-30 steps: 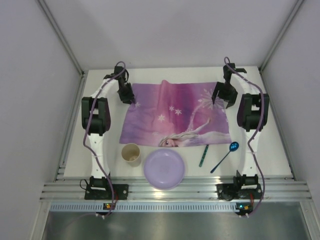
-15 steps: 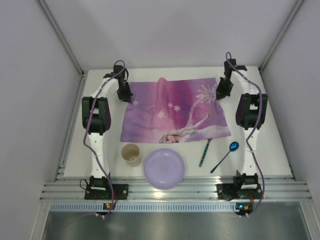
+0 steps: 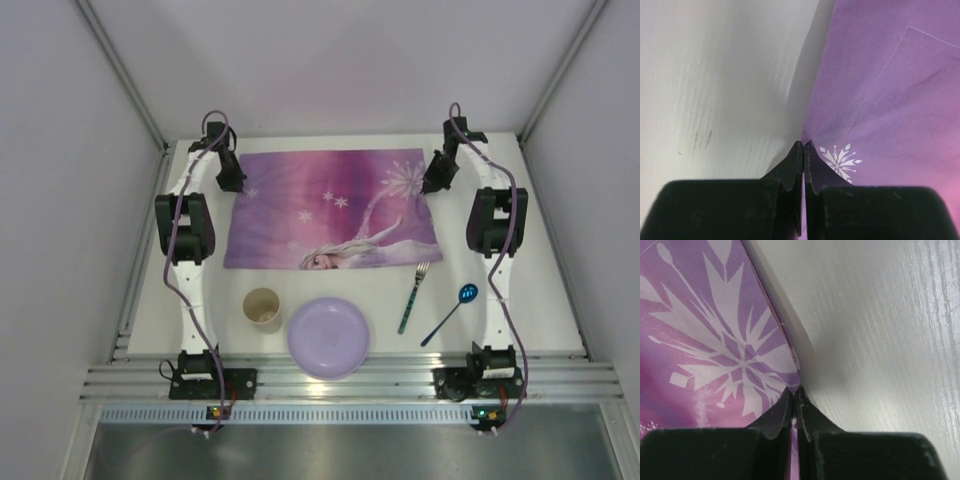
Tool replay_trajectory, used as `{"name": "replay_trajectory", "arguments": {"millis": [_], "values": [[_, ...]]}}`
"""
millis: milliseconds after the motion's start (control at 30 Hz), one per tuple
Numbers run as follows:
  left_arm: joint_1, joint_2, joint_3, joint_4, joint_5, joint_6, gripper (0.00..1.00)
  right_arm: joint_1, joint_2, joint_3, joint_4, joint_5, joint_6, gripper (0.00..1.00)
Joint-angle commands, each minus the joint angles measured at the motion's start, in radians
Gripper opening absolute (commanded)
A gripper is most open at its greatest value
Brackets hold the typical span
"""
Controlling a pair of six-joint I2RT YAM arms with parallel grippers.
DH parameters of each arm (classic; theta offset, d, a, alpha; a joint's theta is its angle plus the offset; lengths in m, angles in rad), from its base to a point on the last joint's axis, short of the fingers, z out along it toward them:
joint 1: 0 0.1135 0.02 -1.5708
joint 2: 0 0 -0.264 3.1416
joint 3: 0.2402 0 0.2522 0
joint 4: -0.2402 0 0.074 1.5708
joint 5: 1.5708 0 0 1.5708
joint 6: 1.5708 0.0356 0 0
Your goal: Set the dinner table for one person
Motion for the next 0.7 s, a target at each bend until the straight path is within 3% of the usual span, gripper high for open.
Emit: {"name": "replay_trajectory", "arguments": {"millis": [0,33,67,200,233,300,367,500,600,667], "values": [[0.016,0.015,0.037,0.018,0.013,-0.011,0.0,-0.01,0.01,0.032,0.042,0.003,0.025,0.0],[0.014,0.015,0.037,0.016,0.014,-0.012,0.0,-0.011,0.012,0.032,0.042,0.004,0.021,0.01],[0.014,0.012,0.035,0.026,0.014,-0.009,0.04,-0.012,0.012,0.029,0.036,0.006,0.021,0.08],[0.014,-0.022,0.034,0.041,0.052,-0.015,0.48,-0.012,-0.016,-0.001,0.051,0.007,0.016,0.38],[0.014,-0.028,0.031,0.041,0.056,-0.021,0.53,-0.013,-0.034,-0.01,0.054,0.009,0.011,0.47],[0.014,-0.059,0.02,0.053,0.06,-0.026,0.63,-0.013,-0.074,-0.023,0.053,0.014,0.005,0.55],[0.013,-0.083,0.015,0.056,0.069,-0.035,0.66,-0.012,-0.109,-0.044,0.051,0.026,-0.013,0.64],[0.014,-0.139,-0.023,0.046,0.083,-0.035,0.67,-0.01,-0.273,-0.171,0.037,0.084,-0.047,0.69],[0.013,-0.212,-0.089,0.049,0.072,-0.026,0.69,-0.002,-0.434,-0.346,0.051,0.141,-0.061,0.71],[0.014,-0.276,-0.151,0.055,0.07,-0.024,0.73,0.024,-0.515,-0.49,0.077,0.149,-0.062,0.83]]}}
